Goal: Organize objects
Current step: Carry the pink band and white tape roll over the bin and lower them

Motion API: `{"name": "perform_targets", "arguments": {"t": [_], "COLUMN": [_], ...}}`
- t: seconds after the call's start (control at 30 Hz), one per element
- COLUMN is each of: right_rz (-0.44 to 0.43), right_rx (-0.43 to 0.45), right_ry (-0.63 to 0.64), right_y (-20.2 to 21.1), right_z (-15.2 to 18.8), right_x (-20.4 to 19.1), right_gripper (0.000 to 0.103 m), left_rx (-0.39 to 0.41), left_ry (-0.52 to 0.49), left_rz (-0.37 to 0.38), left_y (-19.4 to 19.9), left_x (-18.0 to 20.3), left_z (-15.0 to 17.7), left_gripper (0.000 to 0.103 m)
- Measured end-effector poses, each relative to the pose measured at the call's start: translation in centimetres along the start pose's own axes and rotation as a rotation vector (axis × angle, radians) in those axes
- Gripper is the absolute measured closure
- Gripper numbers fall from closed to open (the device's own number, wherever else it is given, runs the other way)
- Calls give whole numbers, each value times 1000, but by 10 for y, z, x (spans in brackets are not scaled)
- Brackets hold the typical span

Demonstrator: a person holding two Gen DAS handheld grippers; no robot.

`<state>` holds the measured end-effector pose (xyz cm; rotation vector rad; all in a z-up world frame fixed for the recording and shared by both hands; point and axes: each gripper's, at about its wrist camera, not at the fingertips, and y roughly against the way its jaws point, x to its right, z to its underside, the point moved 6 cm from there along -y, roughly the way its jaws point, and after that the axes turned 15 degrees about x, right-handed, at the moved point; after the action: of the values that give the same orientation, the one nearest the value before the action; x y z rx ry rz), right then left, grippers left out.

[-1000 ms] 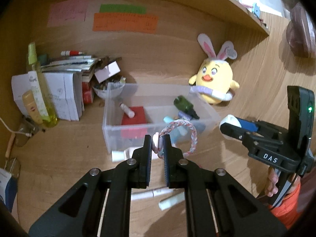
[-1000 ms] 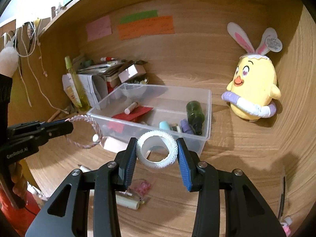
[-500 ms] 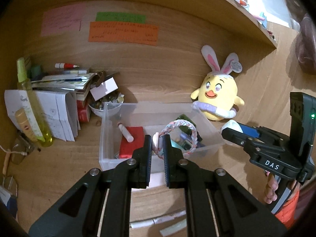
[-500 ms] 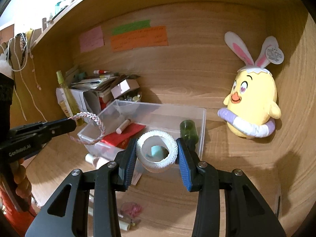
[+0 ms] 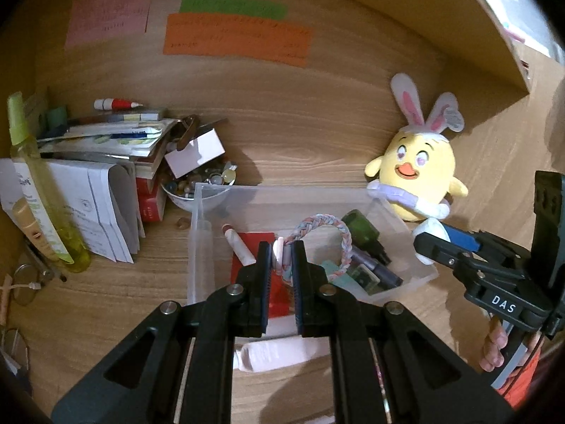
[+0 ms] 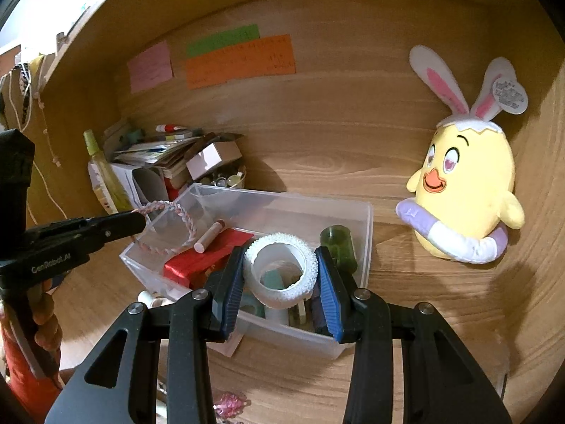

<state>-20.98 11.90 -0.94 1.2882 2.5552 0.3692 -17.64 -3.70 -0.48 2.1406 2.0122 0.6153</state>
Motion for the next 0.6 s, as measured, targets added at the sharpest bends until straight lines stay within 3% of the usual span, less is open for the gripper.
{"name": "perform_targets", "arguments": {"t": [0.6], "right_rz": [40], "right_rx": [-124], "right_ry": [-10], "right_y": [-48], "right_z": [33], "right_x": [19], "right_gripper": [67], "left_rx": [-133], "left_ry": [51], "left_rz": [15], "left_y": [-52], "left_x": [-16], "left_z": [30], "left_gripper": [93]}}
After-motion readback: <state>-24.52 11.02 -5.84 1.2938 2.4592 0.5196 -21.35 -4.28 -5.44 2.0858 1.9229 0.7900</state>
